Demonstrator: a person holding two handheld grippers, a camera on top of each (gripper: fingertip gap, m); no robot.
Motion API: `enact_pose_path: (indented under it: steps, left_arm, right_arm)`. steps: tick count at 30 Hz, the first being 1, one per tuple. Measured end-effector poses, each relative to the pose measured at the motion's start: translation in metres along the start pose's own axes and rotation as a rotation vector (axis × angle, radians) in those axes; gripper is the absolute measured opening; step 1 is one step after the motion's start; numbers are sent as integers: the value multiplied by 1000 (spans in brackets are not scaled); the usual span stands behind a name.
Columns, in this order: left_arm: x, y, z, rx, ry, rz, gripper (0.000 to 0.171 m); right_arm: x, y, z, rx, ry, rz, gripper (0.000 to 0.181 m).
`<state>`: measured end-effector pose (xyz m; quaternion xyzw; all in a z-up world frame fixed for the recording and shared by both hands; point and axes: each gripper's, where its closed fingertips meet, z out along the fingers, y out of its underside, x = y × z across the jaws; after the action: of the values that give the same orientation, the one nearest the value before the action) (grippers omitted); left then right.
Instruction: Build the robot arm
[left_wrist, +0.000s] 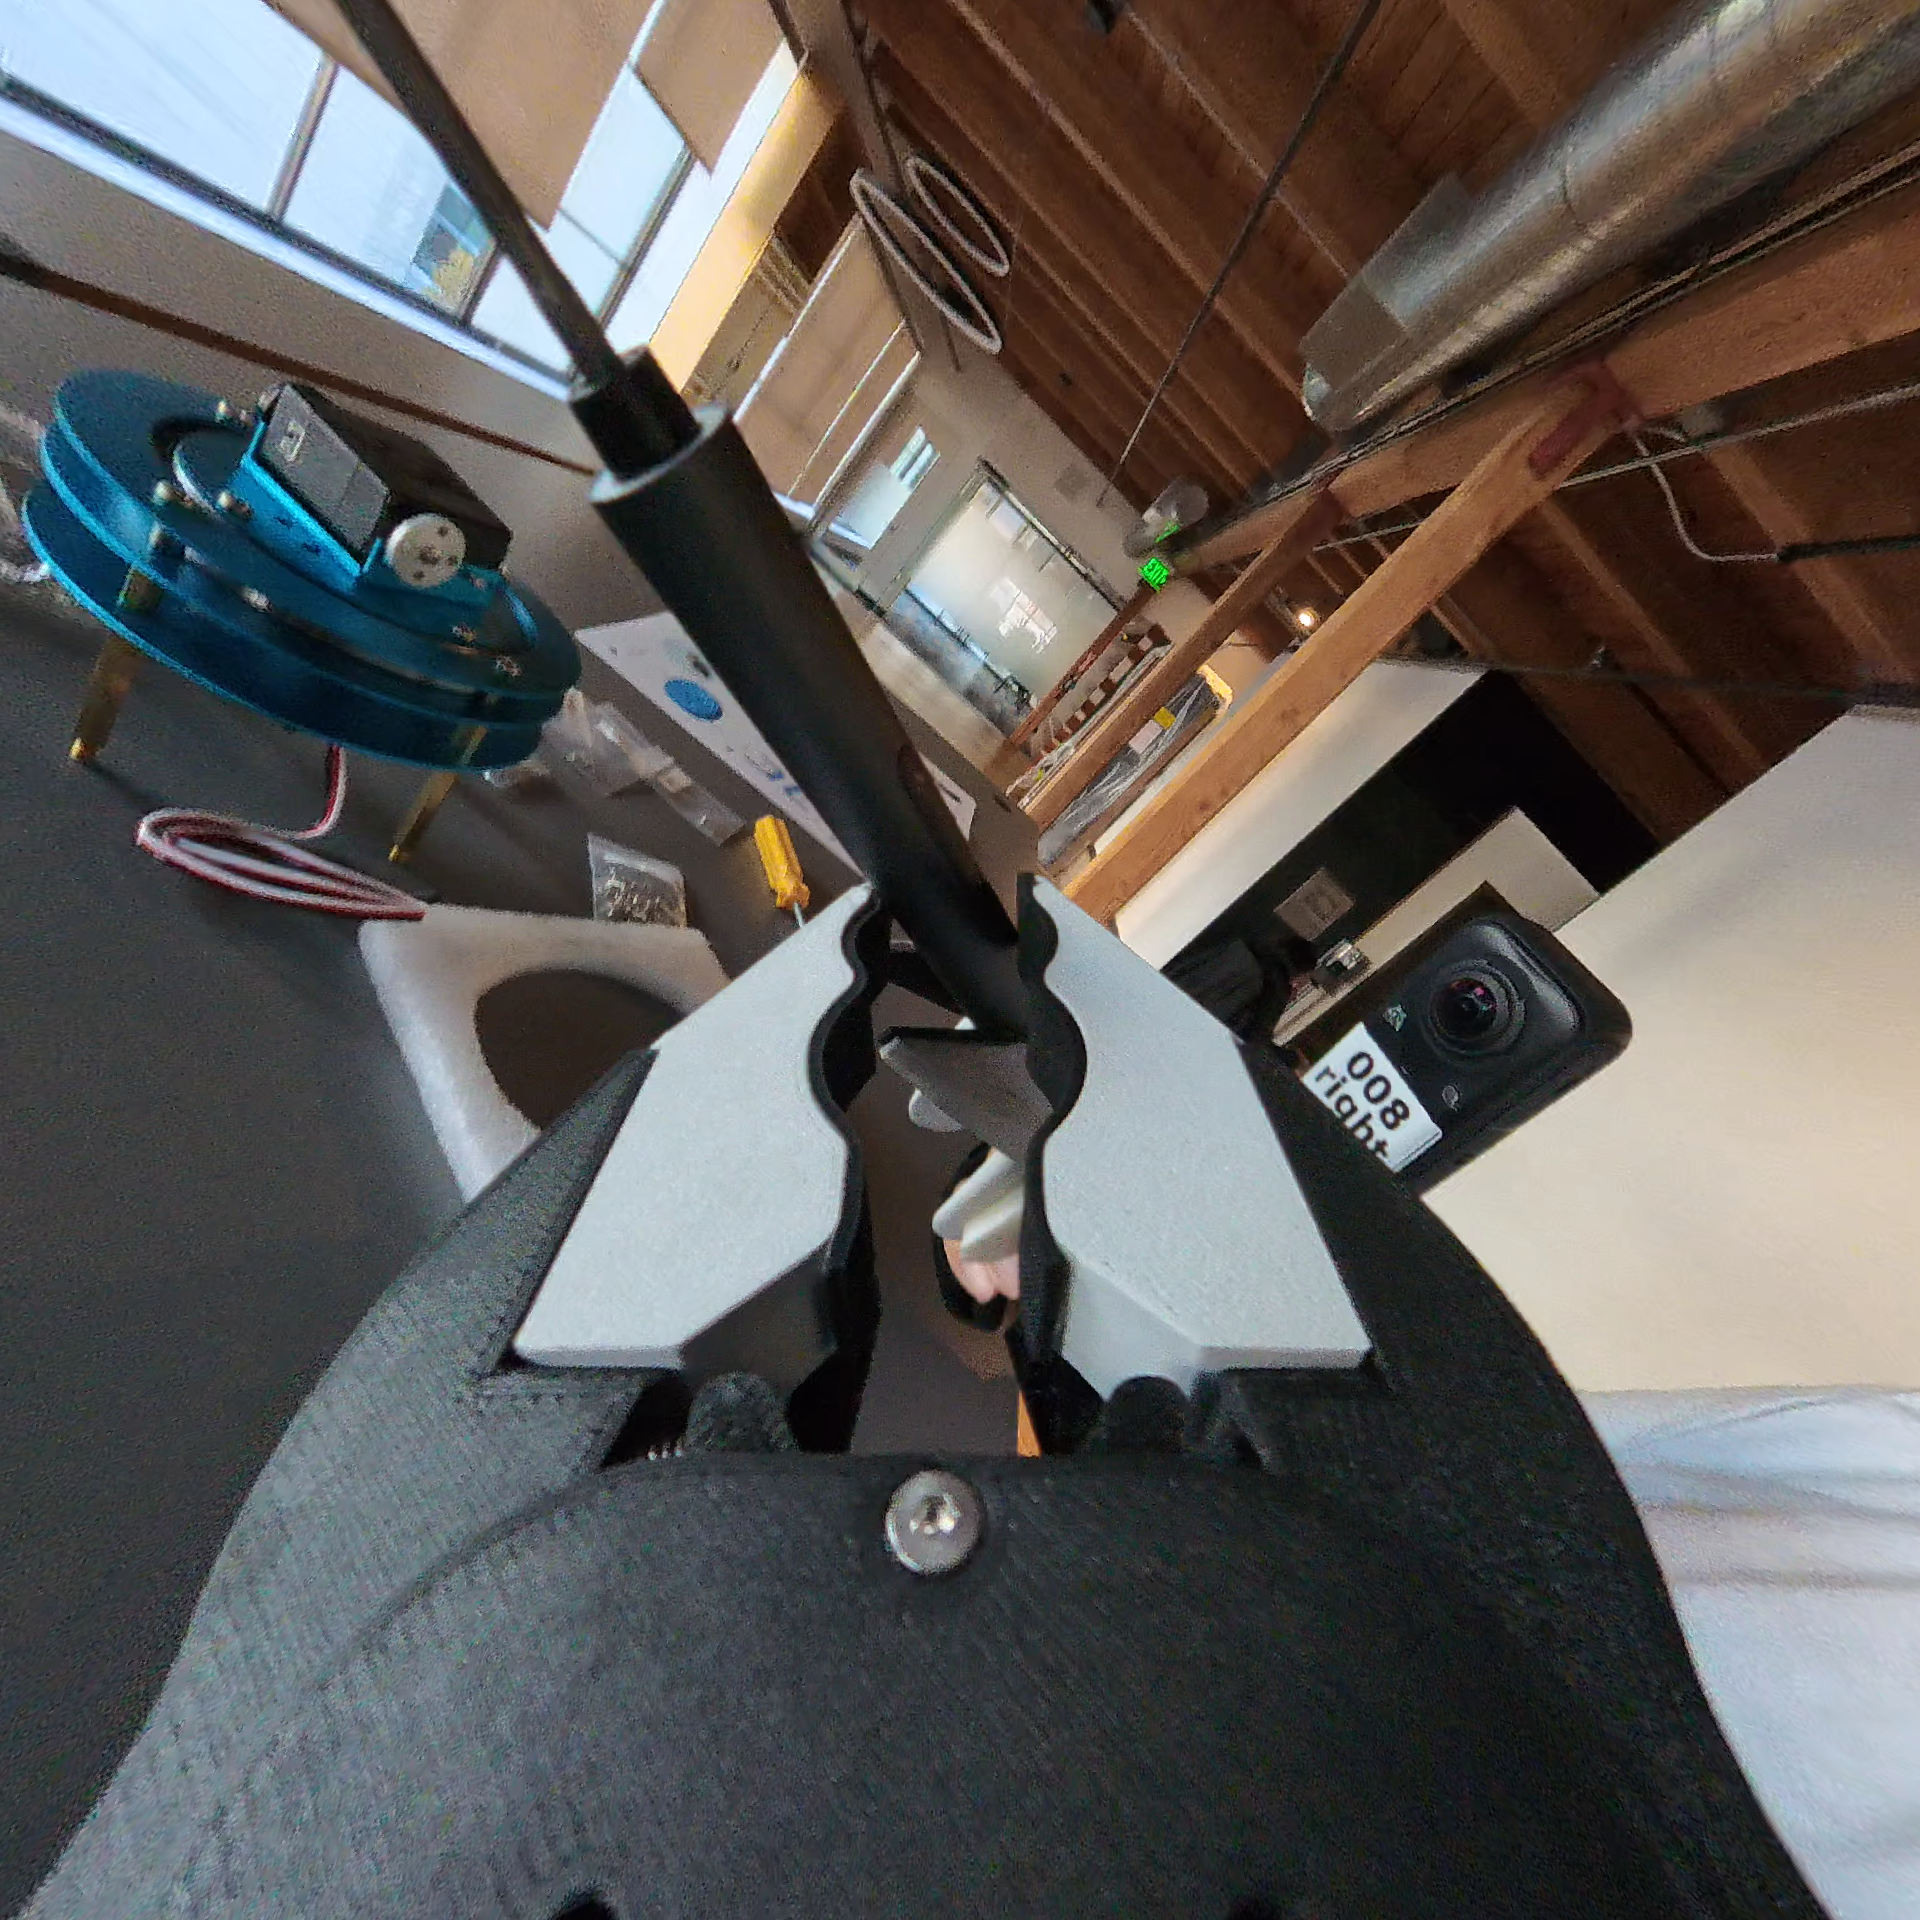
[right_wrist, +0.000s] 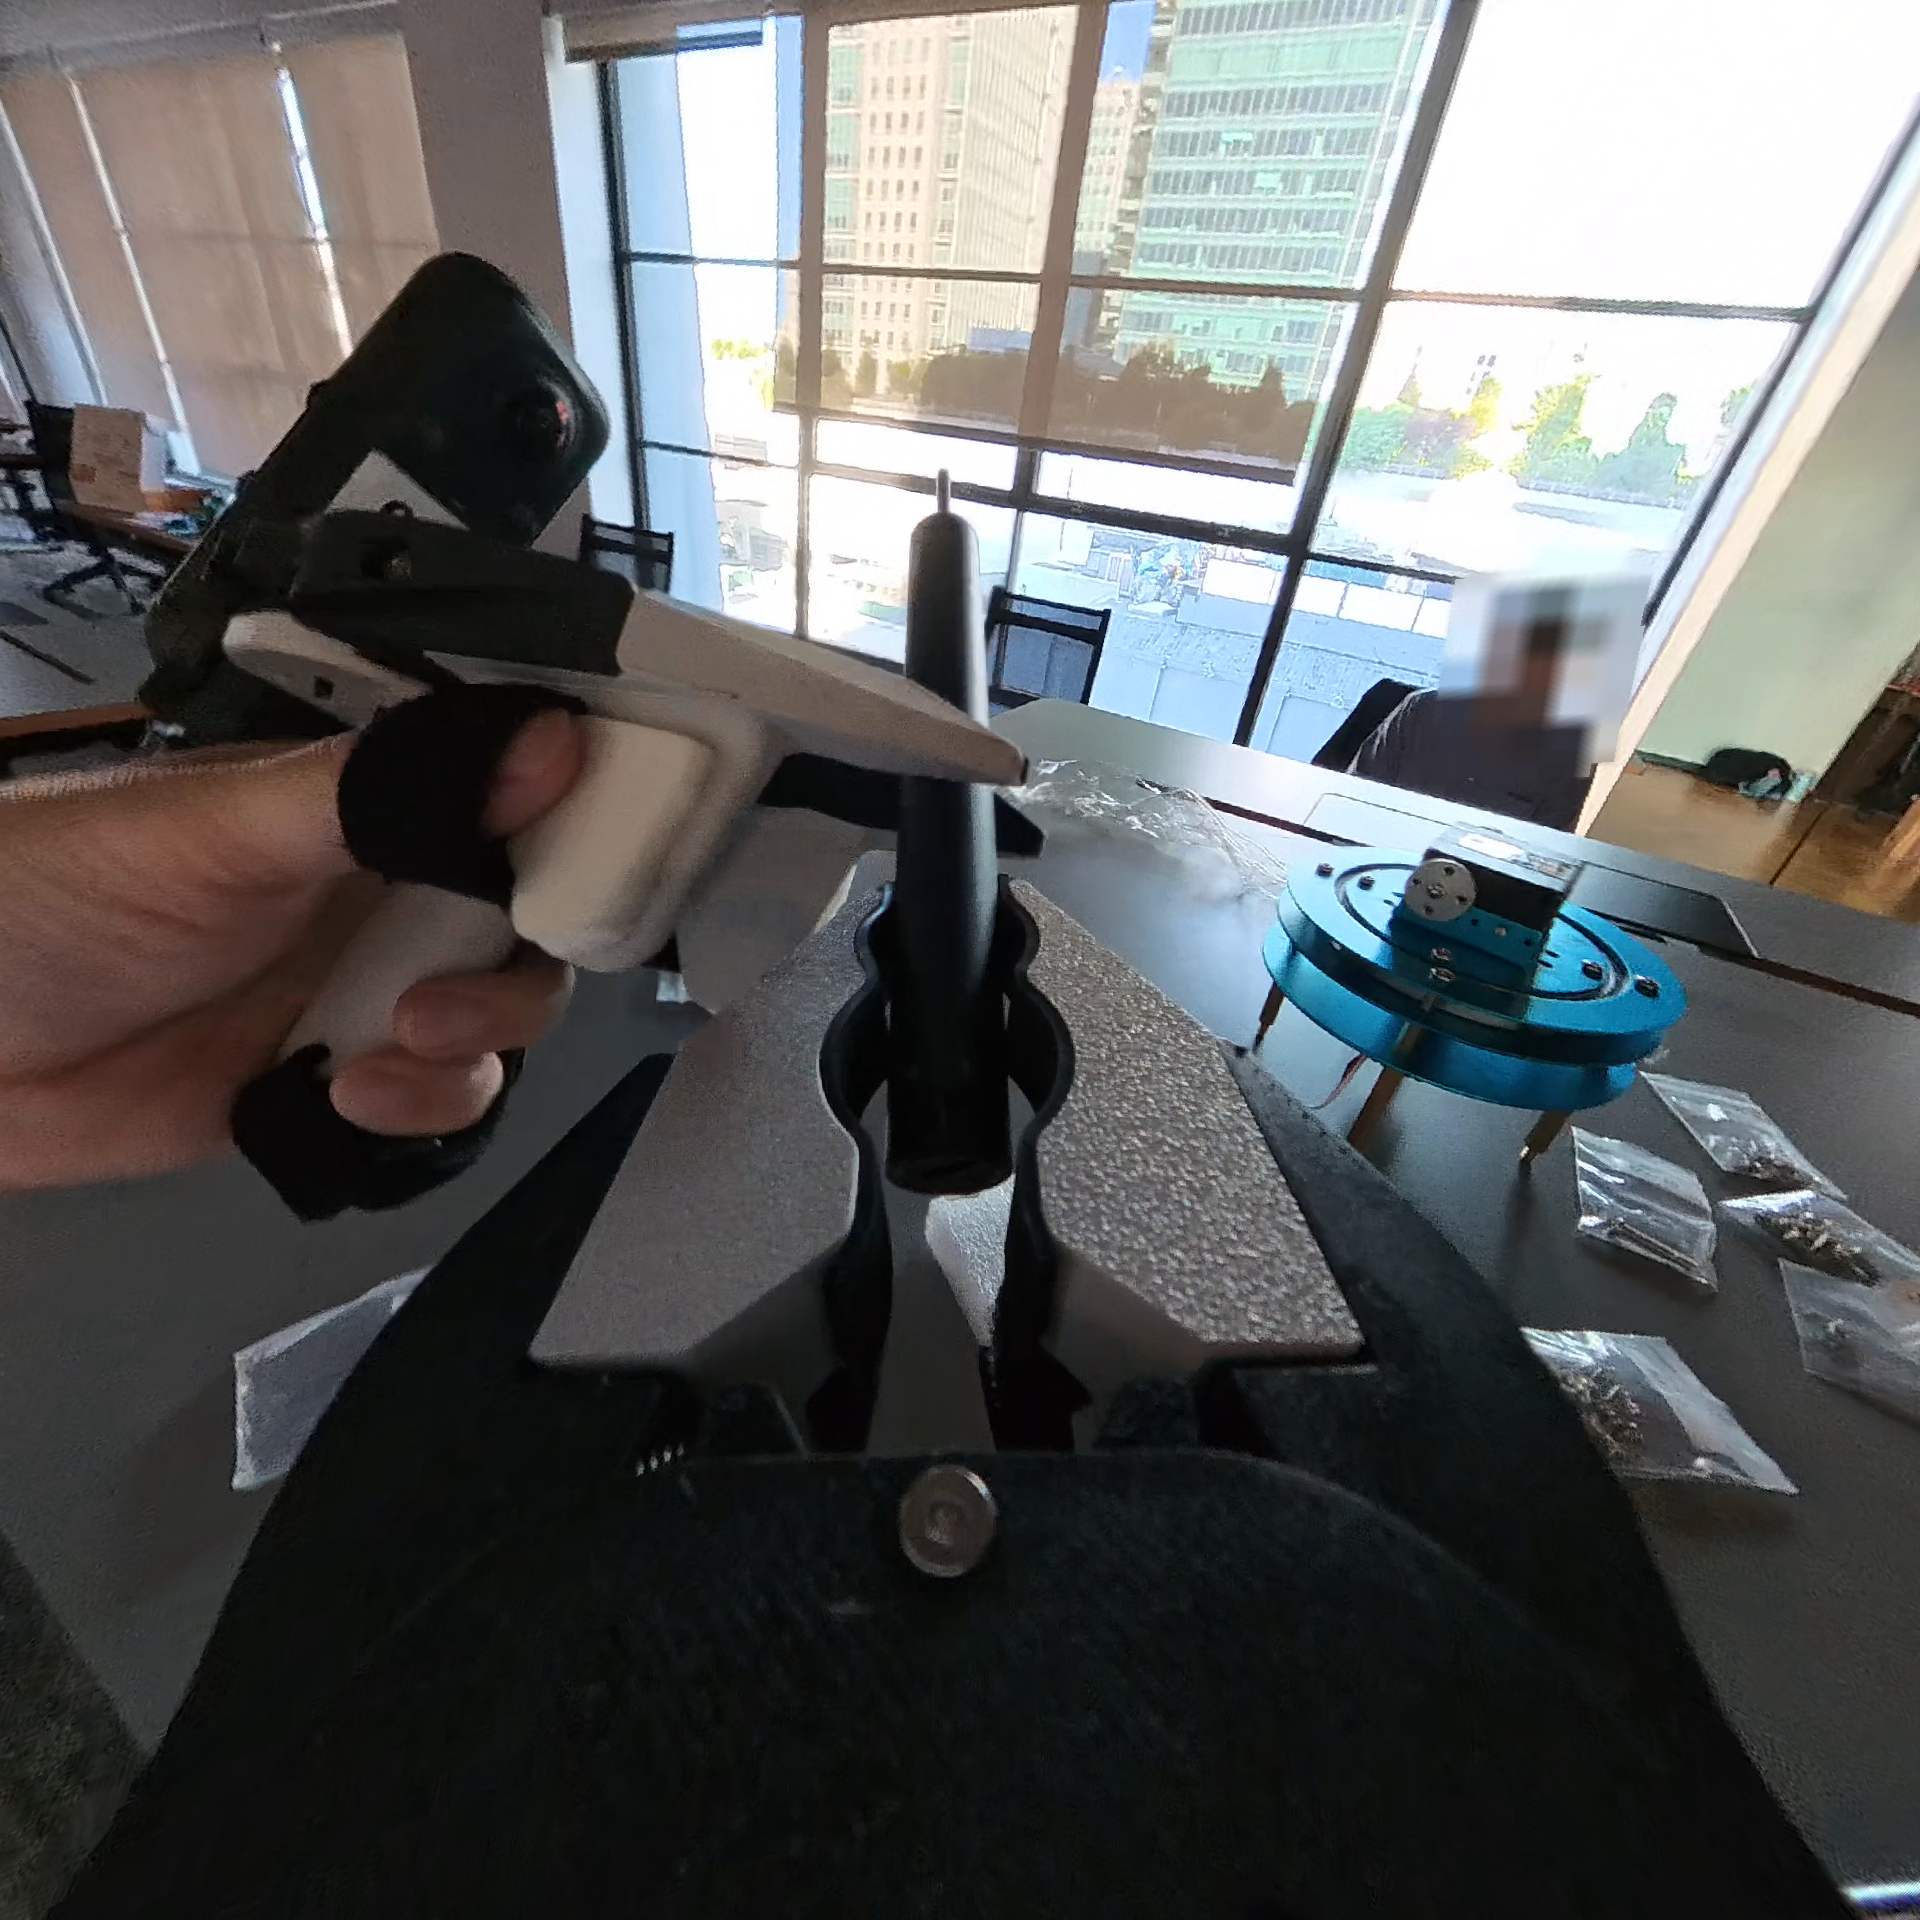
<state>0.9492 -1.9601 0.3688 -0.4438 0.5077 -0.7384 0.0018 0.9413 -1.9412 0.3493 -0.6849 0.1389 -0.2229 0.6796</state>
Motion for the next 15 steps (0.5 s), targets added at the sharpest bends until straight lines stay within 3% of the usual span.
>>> enact_pose_path:
  steps: [3, 7, 15]
  left_arm:
    - [2, -4, 6, 23, 23, 1, 21]
    - [-2, -7, 5, -28, -2, 14, 18]
    - [2, -14, -1, -120, -90, 64, 17]
  right_arm:
    - [5, -4, 0, 15, 21, 68, 14]
    - [3, 13, 9, -149, 24, 54, 14]
    - [-9, 14, 15, -210, -27, 45, 16]
